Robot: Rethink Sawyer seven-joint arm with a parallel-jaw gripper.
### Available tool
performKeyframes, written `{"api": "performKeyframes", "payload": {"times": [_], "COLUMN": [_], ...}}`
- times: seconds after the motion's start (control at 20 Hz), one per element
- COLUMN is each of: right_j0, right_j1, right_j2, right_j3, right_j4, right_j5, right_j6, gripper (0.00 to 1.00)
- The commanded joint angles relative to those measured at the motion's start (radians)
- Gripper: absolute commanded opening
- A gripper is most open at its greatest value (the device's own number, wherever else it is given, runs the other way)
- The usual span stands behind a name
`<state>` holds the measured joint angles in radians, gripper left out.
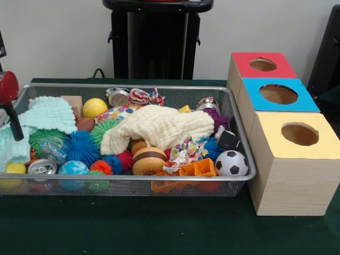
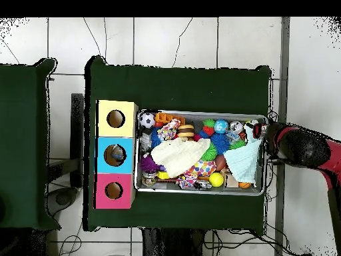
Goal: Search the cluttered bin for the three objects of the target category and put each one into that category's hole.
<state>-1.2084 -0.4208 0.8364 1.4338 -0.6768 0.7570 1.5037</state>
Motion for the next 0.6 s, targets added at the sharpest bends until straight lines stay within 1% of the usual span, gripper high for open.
{"api": "performKeyframes", "payload": {"times": [0.05, 0.2, 0.3, 0.4, 0.45, 0.6], "right_j0": [-0.001, -0.002, -0.006, -0.013, -0.017, -0.022], "right_j1": [-0.007, -0.009, -0.023, -0.053, -0.081, -0.125], "right_j2": [-0.016, -0.017, -0.018, -0.018, -0.017, -0.017], "right_j3": [-0.023, -0.016, 0.007, 0.05, 0.083, 0.137], "right_j4": [-0.022, -0.018, -0.013, -0.003, 0.005, 0.02], "right_j5": [0.112, 0.115, 0.115, 0.112, 0.112, 0.108], "right_j6": [-0.297, -0.293, -0.28, -0.254, -0.232, -0.193], "gripper": [1.0, 1.0, 1.0, 1.0, 1.0, 1.0]}}
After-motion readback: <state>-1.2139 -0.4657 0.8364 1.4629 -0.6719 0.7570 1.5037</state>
